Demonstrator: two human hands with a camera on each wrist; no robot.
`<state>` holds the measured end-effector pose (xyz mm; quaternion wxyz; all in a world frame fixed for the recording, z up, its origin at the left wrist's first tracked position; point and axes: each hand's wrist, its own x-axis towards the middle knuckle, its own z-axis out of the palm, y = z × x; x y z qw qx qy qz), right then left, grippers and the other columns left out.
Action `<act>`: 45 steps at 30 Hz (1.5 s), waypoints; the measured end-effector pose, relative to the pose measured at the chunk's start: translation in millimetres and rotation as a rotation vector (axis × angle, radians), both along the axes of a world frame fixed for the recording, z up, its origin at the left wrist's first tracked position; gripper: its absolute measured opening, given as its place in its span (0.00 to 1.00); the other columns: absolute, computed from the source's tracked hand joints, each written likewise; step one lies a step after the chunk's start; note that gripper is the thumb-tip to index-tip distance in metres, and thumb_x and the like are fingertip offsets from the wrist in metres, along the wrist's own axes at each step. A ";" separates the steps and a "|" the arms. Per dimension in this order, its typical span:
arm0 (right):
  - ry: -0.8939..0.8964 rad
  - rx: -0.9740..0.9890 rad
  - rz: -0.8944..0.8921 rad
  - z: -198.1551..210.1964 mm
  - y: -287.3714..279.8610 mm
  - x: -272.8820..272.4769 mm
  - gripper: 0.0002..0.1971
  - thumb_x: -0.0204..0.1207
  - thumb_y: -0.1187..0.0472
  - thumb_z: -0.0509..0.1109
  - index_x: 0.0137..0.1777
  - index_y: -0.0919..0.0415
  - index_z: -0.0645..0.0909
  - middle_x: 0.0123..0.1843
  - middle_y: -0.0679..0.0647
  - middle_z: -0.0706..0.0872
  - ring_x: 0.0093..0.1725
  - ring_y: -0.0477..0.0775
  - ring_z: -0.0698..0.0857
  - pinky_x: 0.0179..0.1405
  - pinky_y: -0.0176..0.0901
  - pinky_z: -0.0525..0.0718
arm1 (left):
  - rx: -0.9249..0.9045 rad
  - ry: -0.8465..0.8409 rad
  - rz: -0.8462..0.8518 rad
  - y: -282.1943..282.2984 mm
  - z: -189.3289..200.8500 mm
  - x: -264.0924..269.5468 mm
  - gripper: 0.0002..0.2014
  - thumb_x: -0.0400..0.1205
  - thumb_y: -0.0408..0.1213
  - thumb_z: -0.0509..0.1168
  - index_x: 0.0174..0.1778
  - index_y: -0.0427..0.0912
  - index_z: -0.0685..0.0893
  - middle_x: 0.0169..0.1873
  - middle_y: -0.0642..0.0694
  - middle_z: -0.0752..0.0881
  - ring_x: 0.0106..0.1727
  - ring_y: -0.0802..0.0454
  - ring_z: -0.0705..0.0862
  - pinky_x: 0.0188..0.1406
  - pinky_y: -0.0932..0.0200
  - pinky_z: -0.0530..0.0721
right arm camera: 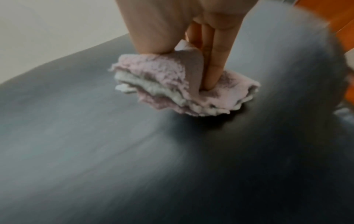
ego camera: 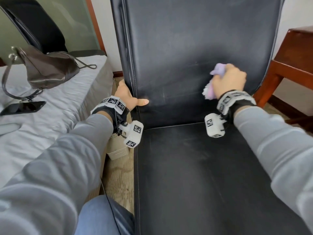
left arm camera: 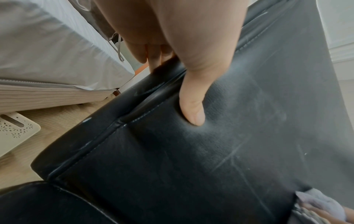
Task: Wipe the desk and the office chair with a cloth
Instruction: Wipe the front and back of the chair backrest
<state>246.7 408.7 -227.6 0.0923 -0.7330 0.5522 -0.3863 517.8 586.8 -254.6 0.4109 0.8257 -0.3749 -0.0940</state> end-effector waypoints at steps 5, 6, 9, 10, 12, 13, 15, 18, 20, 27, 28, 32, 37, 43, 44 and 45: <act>-0.013 0.065 0.015 -0.8 16.7 27.2 0.12 0.75 0.62 0.64 0.58 0.58 0.82 0.56 0.62 0.87 0.59 0.67 0.85 0.50 0.48 0.79 | -0.012 0.005 0.009 -2.3 -1.5 0.7 0.56 0.63 0.45 0.88 0.80 0.39 0.60 0.75 0.44 0.75 0.76 0.43 0.75 0.78 0.42 0.74; 0.025 0.055 0.116 -6.2 36.2 48.9 0.13 0.74 0.62 0.65 0.57 0.57 0.82 0.54 0.60 0.88 0.57 0.65 0.86 0.48 0.46 0.79 | -0.015 0.005 0.012 -2.0 -1.7 1.6 0.56 0.62 0.45 0.88 0.80 0.38 0.60 0.75 0.43 0.76 0.76 0.43 0.75 0.77 0.42 0.74; 0.125 0.043 0.400 -23.1 97.4 95.6 0.14 0.76 0.63 0.65 0.61 0.61 0.77 0.55 0.60 0.88 0.57 0.65 0.85 0.46 0.45 0.74 | -0.015 0.004 0.019 0.7 -3.2 3.6 0.57 0.62 0.45 0.88 0.80 0.38 0.60 0.74 0.43 0.76 0.75 0.43 0.76 0.77 0.42 0.75; 0.116 0.047 0.461 -26.0 109.1 100.2 0.14 0.77 0.64 0.65 0.61 0.62 0.76 0.55 0.60 0.87 0.57 0.66 0.85 0.45 0.45 0.74 | -0.013 -0.004 0.014 1.1 -3.4 3.7 0.56 0.62 0.45 0.88 0.80 0.38 0.60 0.74 0.43 0.76 0.75 0.43 0.76 0.77 0.42 0.75; 0.108 0.064 0.504 -27.3 113.4 94.1 0.14 0.78 0.64 0.65 0.62 0.63 0.75 0.53 0.62 0.86 0.54 0.66 0.84 0.46 0.49 0.80 | -0.006 -0.017 0.011 2.2 -2.5 2.7 0.56 0.63 0.45 0.88 0.80 0.37 0.60 0.74 0.43 0.75 0.76 0.43 0.75 0.77 0.42 0.75; 0.111 0.077 0.484 -26.9 105.8 85.7 0.14 0.78 0.63 0.64 0.63 0.62 0.74 0.52 0.62 0.84 0.51 0.67 0.83 0.46 0.51 0.81 | -0.002 -0.015 0.012 2.2 -1.6 2.5 0.56 0.63 0.45 0.88 0.80 0.37 0.60 0.74 0.43 0.75 0.76 0.43 0.75 0.77 0.42 0.75; 0.080 0.125 0.351 -27.8 74.3 59.9 0.14 0.77 0.62 0.65 0.62 0.61 0.75 0.49 0.62 0.81 0.48 0.67 0.80 0.44 0.49 0.78 | -0.005 -0.003 0.013 1.0 0.1 1.5 0.56 0.63 0.45 0.88 0.80 0.38 0.60 0.74 0.43 0.75 0.76 0.42 0.75 0.77 0.42 0.74; -0.022 0.161 0.040 -29.8 13.9 2.5 0.13 0.74 0.61 0.67 0.58 0.62 0.77 0.55 0.68 0.85 0.56 0.73 0.84 0.46 0.49 0.76 | -0.012 -0.001 0.022 0.2 -1.5 1.9 0.56 0.63 0.44 0.88 0.80 0.38 0.61 0.74 0.43 0.76 0.76 0.43 0.75 0.77 0.42 0.74; -0.071 0.181 -0.082 -30.6 -9.2 -27.9 0.13 0.75 0.62 0.67 0.59 0.63 0.78 0.59 0.70 0.84 0.60 0.73 0.84 0.49 0.49 0.77 | -0.026 0.001 0.027 -1.1 -4.5 3.1 0.56 0.62 0.44 0.88 0.80 0.38 0.61 0.74 0.43 0.76 0.75 0.43 0.75 0.77 0.42 0.75; -0.088 0.212 0.114 -29.6 39.4 37.3 0.13 0.77 0.64 0.65 0.61 0.62 0.77 0.59 0.68 0.85 0.61 0.71 0.83 0.48 0.45 0.74 | -0.032 -0.001 0.032 0.4 -5.5 3.9 0.58 0.61 0.45 0.89 0.81 0.38 0.60 0.75 0.43 0.74 0.77 0.43 0.74 0.78 0.41 0.74; -0.083 0.220 0.198 -31.3 60.0 56.6 0.12 0.77 0.63 0.65 0.60 0.61 0.77 0.58 0.66 0.85 0.59 0.70 0.83 0.46 0.44 0.71 | -0.036 -0.004 0.027 1.8 -5.0 3.8 0.58 0.62 0.45 0.88 0.81 0.38 0.60 0.76 0.43 0.73 0.77 0.44 0.73 0.78 0.42 0.74; -0.148 0.290 0.419 -37.4 118.6 103.7 0.08 0.76 0.66 0.66 0.55 0.59 0.77 0.47 0.56 0.79 0.49 0.62 0.83 0.43 0.43 0.77 | -0.046 -0.001 0.035 8.0 -6.1 1.8 0.58 0.61 0.45 0.89 0.82 0.38 0.60 0.75 0.44 0.73 0.76 0.45 0.74 0.77 0.43 0.75; -0.057 0.263 0.417 -26.6 116.4 100.3 0.04 0.75 0.65 0.68 0.41 0.59 0.75 0.43 0.57 0.81 0.39 0.59 0.79 0.32 0.41 0.72 | -0.061 0.024 0.051 20.4 -6.6 -1.0 0.60 0.58 0.48 0.89 0.80 0.39 0.61 0.73 0.45 0.74 0.74 0.44 0.76 0.76 0.42 0.77; -0.061 0.262 0.395 -22.8 136.9 99.9 0.06 0.75 0.66 0.67 0.37 0.59 0.76 0.38 0.55 0.79 0.39 0.59 0.77 0.32 0.41 0.69 | -0.062 0.021 0.095 41.1 -5.4 -11.5 0.60 0.59 0.49 0.88 0.81 0.39 0.60 0.74 0.44 0.72 0.75 0.42 0.75 0.77 0.42 0.75; -0.050 0.261 0.397 -23.0 141.2 100.0 0.05 0.76 0.66 0.66 0.39 0.59 0.76 0.40 0.55 0.79 0.40 0.59 0.76 0.34 0.41 0.69 | -0.058 0.015 0.112 46.8 -6.2 -12.7 0.60 0.58 0.51 0.88 0.81 0.40 0.60 0.74 0.44 0.72 0.75 0.42 0.75 0.77 0.41 0.75; -0.041 0.255 0.402 -23.6 145.0 99.6 0.04 0.76 0.66 0.66 0.41 0.59 0.76 0.41 0.55 0.79 0.41 0.58 0.76 0.36 0.42 0.69 | -0.055 0.010 0.130 52.4 -7.5 -14.4 0.61 0.57 0.53 0.88 0.81 0.41 0.61 0.74 0.45 0.72 0.75 0.42 0.75 0.76 0.40 0.76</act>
